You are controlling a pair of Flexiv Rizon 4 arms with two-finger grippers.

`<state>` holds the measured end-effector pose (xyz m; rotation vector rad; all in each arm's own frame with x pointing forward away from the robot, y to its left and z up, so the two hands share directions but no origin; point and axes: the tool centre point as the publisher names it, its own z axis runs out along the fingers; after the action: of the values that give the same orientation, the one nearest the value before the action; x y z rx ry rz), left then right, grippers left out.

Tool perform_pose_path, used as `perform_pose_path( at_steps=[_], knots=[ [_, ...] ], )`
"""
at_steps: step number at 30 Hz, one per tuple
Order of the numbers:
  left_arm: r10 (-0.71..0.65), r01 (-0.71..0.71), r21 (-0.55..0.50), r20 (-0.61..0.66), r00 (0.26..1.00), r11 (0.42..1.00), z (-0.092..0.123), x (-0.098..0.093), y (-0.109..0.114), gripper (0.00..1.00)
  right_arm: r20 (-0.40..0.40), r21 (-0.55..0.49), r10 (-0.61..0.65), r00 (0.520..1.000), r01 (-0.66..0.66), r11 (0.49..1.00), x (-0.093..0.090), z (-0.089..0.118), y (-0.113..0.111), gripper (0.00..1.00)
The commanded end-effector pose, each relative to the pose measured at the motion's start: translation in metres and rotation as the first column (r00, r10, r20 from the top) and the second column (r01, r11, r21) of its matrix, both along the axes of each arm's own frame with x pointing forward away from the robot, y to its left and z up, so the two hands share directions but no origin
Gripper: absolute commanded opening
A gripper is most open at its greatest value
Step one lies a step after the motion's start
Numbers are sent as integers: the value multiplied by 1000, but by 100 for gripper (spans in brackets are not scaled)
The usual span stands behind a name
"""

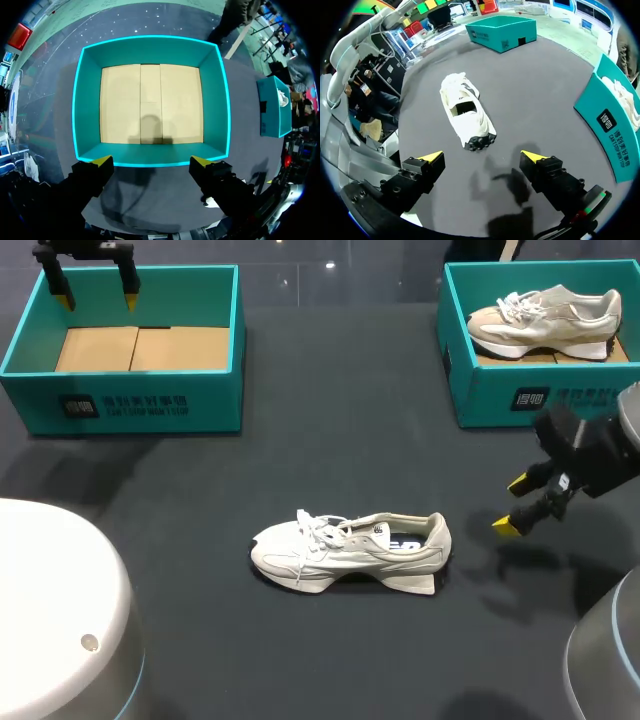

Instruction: Take the shoe out of the shoebox, open the shoe tongue, remove and reinsert the insole, then place the shoe into the shoebox

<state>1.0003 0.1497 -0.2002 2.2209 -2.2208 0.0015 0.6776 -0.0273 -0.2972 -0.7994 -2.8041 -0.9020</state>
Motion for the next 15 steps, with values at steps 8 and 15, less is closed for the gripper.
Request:
perform_pose_path(
  at_steps=[8, 15],
  knots=[
    [0, 0, 1, 0, 1000, 1000, 0, 0, 0, 100, 254, 143, 69, 965, -108, 984, -8, -25, -9, 100],
    [0, 0, 1, 0, 1000, 1000, 0, 0, 0, 100, 254, 143, 69, 965, -108, 984, -8, -25, -9, 100]
  ],
)
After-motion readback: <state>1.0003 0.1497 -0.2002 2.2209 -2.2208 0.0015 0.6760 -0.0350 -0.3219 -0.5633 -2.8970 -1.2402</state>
